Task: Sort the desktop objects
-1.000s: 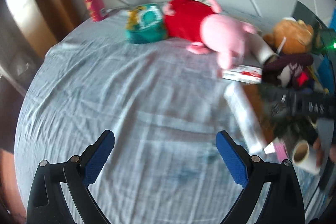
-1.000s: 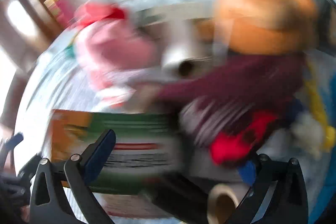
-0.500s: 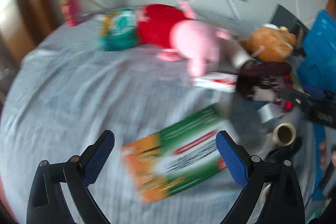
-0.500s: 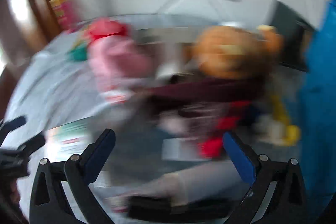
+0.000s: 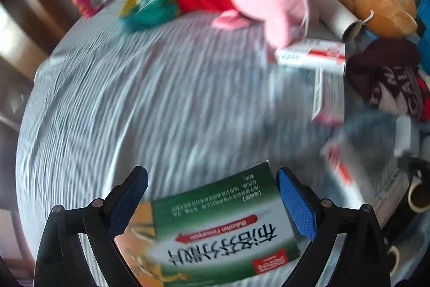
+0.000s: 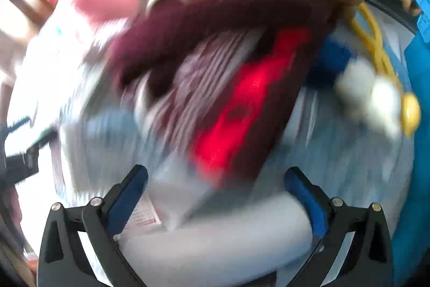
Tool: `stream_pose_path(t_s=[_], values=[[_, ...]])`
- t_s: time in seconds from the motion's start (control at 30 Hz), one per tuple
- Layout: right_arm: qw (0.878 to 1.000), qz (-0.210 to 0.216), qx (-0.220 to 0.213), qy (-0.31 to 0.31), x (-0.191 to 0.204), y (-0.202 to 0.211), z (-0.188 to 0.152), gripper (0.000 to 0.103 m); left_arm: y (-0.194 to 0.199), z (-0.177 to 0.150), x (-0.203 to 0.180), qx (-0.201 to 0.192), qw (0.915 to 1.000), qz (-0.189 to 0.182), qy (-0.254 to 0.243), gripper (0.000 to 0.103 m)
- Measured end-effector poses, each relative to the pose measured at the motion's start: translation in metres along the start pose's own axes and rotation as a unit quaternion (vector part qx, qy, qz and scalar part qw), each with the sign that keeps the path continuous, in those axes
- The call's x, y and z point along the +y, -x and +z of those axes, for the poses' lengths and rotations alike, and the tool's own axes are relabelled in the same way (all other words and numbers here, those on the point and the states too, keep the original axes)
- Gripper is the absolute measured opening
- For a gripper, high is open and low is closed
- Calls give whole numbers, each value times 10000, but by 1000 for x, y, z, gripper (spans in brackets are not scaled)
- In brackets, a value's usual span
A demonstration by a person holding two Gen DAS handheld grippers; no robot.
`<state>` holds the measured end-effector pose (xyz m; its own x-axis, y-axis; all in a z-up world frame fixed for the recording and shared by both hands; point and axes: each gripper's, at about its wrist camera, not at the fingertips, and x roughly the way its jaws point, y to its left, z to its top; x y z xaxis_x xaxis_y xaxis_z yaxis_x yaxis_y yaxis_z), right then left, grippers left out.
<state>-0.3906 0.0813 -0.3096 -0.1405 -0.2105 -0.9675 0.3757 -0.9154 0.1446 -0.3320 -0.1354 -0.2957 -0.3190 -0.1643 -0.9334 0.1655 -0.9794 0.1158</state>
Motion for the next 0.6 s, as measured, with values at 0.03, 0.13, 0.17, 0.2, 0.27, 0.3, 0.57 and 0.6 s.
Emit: stream_pose_path(t_s=[0.03,0.13,0.17,0.2,0.27,0.3,0.57,0.6], values=[[9998,-36,-211,48,5,13,-8,103,5,-6,7,-38,10000,-47,59,97],[9951,-193,-972,-13,10,57,-32,103,36,-21,22,-442,9985,-214,256,97],[9932,-189,-1138,-172,7,69,-39,103,45,-26,22,-533,9976,-334,278,97],[9907,-185,-1304,-331,3,82,-46,103,54,-31,21,-621,9966,-460,296,97],[9900,-191,-1302,-514,4,90,-63,103,63,-44,8,-656,9952,-708,147,97],[9902,-285,-1250,-547,3,90,-75,103,66,-50,0,-652,9945,-821,40,97],[9774,-1619,-1087,-817,-11,96,-149,103,73,-105,-51,-319,9890,-1333,-547,97],[9715,-1995,-1039,-747,-9,94,-156,103,75,-111,-55,-287,9887,-1358,-563,97]])
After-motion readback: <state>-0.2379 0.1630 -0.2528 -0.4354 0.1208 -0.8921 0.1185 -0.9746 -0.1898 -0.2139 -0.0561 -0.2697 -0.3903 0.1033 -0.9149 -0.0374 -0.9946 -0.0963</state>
